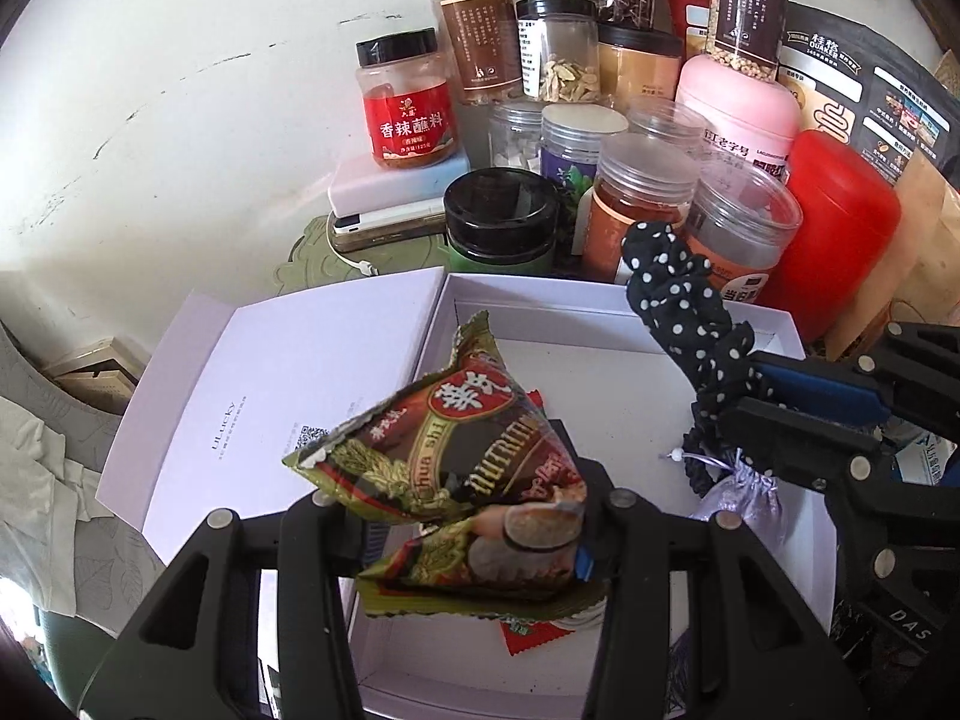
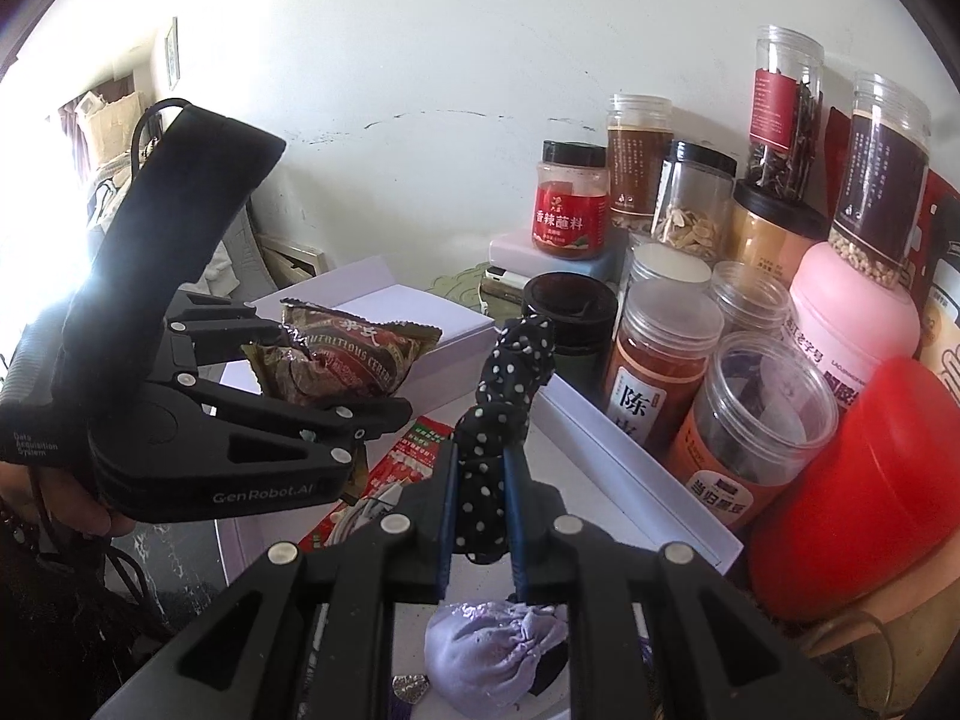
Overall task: Organize objects
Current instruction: 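Carry the snack packet with the left tool while the right tool carries the scrunchie to the box, then open the left tool over the white box while the right tool releases the scrunchie inside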
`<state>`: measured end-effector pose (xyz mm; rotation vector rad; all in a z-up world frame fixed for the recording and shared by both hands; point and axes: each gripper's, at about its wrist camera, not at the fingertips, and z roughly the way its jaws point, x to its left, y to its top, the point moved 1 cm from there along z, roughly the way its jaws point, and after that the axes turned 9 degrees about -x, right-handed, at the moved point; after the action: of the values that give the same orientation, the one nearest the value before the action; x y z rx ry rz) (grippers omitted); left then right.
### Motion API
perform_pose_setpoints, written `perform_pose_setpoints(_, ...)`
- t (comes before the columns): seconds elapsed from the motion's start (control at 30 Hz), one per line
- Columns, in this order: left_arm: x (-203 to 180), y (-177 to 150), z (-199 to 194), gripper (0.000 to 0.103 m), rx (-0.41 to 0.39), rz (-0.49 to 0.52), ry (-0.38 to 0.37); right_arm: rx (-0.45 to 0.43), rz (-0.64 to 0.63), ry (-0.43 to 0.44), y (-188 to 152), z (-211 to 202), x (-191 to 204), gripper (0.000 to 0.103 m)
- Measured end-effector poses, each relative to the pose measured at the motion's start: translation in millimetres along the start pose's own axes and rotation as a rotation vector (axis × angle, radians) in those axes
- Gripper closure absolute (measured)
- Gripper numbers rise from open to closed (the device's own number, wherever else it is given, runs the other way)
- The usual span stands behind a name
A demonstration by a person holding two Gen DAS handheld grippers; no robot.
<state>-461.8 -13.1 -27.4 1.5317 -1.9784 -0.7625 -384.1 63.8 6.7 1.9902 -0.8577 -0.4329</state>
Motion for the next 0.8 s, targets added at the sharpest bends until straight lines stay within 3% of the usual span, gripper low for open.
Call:
perform_pose_setpoints(0.53,-11,-14,35,0.059,0.07,0.01,-0.054,0.035,0.058,-0.029,-18,21,-15,0.089)
perform_pose_setpoints(0.8,-18,-17,46,0.059,0.1,0.013,-0.023,0.054,0.068,-0.056,-18,23,-19,0.085)
